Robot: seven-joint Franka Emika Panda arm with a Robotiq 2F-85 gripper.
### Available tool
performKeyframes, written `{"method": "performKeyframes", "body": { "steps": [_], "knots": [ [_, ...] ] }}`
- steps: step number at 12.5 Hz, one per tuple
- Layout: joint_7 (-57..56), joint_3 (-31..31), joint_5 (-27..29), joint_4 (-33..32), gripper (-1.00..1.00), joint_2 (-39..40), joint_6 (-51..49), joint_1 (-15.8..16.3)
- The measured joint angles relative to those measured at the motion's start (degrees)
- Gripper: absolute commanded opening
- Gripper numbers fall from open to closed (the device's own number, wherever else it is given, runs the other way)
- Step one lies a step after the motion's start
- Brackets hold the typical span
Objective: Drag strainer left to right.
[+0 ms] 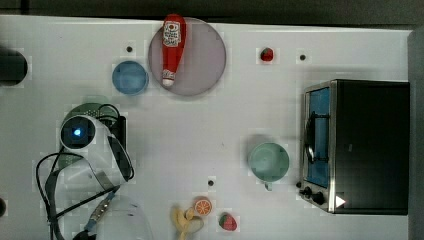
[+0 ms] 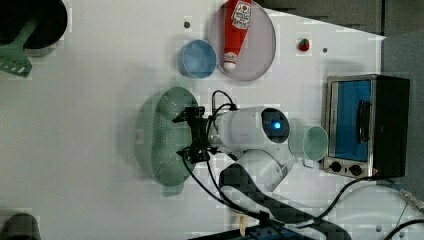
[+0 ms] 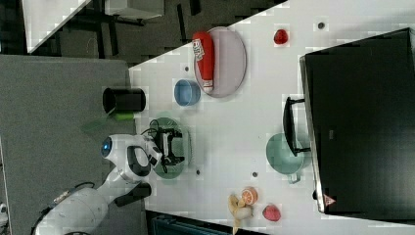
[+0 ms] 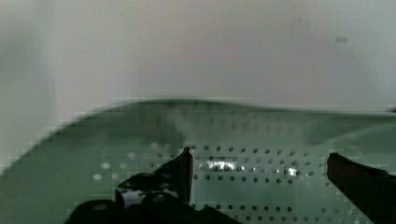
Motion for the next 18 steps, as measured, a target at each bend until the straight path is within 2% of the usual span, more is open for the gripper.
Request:
{"method": "performKeyframes", "body": {
  "steps": [2, 3, 9, 15, 18],
  "knots": [
    [1.29, -3.87, -0.26, 0.90, 1.00, 0.45, -0.90, 4.29],
    [1.51, -4.72, 0.68, 0.67, 1.00, 0.70, 0.17, 5.22],
    [1.62, -6.43, 0.14, 0.11, 1.00, -1.31, -0.73, 6.67],
    [-1.62, -9.07, 0.26, -3.47, 1.00, -3.13, -0.56, 1.57],
    [-4.70, -10.71, 0.38, -5.82, 1.00, -4.73, -2.57, -2.16]
  ]
}}
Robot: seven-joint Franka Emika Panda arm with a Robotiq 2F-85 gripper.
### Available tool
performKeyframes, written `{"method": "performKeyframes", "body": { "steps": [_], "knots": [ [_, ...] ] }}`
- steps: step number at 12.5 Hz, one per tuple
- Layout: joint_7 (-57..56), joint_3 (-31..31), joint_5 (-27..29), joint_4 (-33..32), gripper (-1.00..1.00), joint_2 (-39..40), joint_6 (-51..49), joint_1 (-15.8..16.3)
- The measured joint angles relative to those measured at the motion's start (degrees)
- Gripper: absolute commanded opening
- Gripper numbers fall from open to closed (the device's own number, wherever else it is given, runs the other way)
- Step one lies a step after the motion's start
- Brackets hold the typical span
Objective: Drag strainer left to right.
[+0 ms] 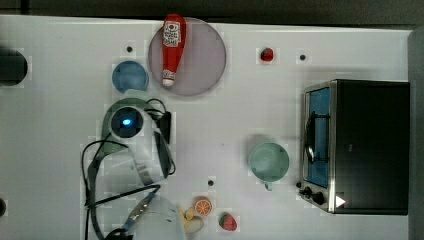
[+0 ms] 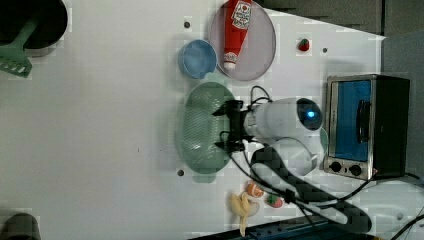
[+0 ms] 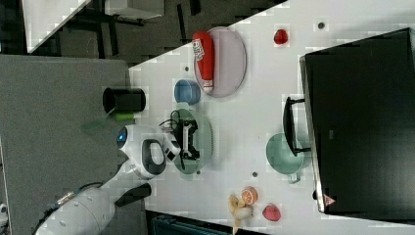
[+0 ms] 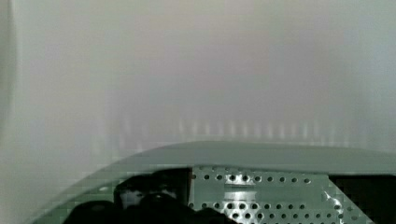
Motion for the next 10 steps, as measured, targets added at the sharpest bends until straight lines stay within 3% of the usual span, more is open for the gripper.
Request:
{"method": "performKeyframes", "body": {
  "steps": [5, 10],
  "knots": [
    [-8.95, -3.95, -0.69, -2.69, 1.00, -2.73, 0.22, -5.17],
    [-13.54, -7.05, -1.26, -4.14, 1.00, -3.41, 1.01, -6.10]
  ]
}}
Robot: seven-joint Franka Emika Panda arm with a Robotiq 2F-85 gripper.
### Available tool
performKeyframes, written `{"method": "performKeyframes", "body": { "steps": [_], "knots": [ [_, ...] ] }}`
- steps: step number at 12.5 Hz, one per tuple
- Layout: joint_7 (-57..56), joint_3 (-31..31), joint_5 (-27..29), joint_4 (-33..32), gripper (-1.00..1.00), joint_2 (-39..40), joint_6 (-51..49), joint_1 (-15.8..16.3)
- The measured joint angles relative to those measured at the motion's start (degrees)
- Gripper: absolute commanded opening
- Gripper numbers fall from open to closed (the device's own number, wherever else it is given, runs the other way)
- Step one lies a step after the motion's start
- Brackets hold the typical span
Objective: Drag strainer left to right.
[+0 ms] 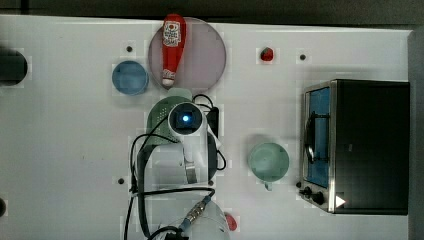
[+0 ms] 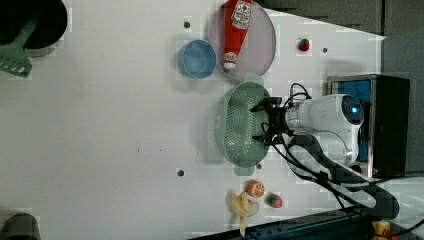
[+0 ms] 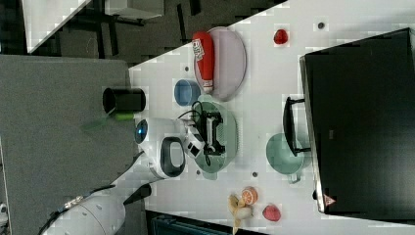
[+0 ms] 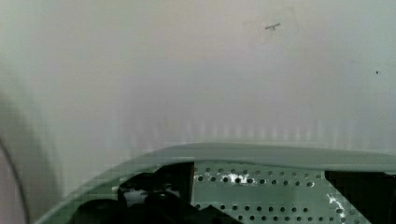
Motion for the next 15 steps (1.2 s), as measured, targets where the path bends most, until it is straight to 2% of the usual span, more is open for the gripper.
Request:
{"method": "performKeyframes", "body": {
  "steps": [6, 9, 12, 15],
  "knots": [
    [-5.18, -6.08, 0.48, -0.34, 1.00, -0.60, 0.56, 2.01],
    [-11.39, -8.46, 0.60, -0.67, 1.00, -0.69, 1.51, 0.46],
    [-15.08, -5.81, 0.57, -1.45, 1.00, -2.91, -0.06, -1.80],
    [-23.84, -2.30, 0.47, 0.11, 1.00, -7.78, -5.51, -1.44]
  ]
}}
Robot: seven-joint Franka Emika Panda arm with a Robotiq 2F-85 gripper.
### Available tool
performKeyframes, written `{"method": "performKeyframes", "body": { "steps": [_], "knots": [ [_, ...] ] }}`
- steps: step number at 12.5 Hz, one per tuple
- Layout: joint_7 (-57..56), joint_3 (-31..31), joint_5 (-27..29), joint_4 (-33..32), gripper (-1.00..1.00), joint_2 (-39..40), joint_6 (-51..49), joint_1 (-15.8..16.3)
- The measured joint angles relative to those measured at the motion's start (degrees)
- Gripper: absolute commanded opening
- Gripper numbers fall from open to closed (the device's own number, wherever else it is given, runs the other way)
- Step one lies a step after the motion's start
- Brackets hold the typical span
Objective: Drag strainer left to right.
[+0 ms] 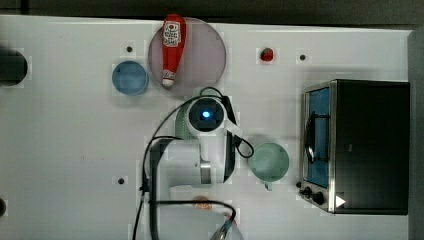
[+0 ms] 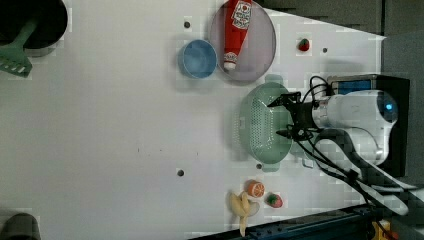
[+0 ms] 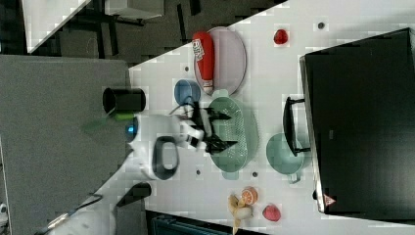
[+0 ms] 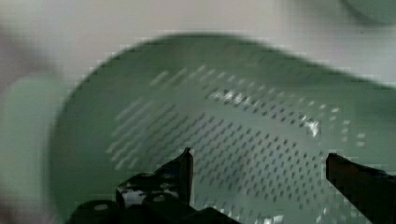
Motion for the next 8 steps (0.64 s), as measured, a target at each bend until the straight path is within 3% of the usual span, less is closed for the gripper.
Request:
{"method": "performKeyframes", "body": {
  "steps": [4, 6, 8],
  "knots": [
    [-12.88, -0.49, -0.16, 9.06, 1.00, -10.40, -16.37, 3.61],
    [-19.35, -0.99, 0.95, 18.13, 1.00, -12.24, -28.34, 3.68],
    [-27.40, -3.04, 1.44, 27.03, 1.00, -11.91, -32.66, 4.23]
  ]
}}
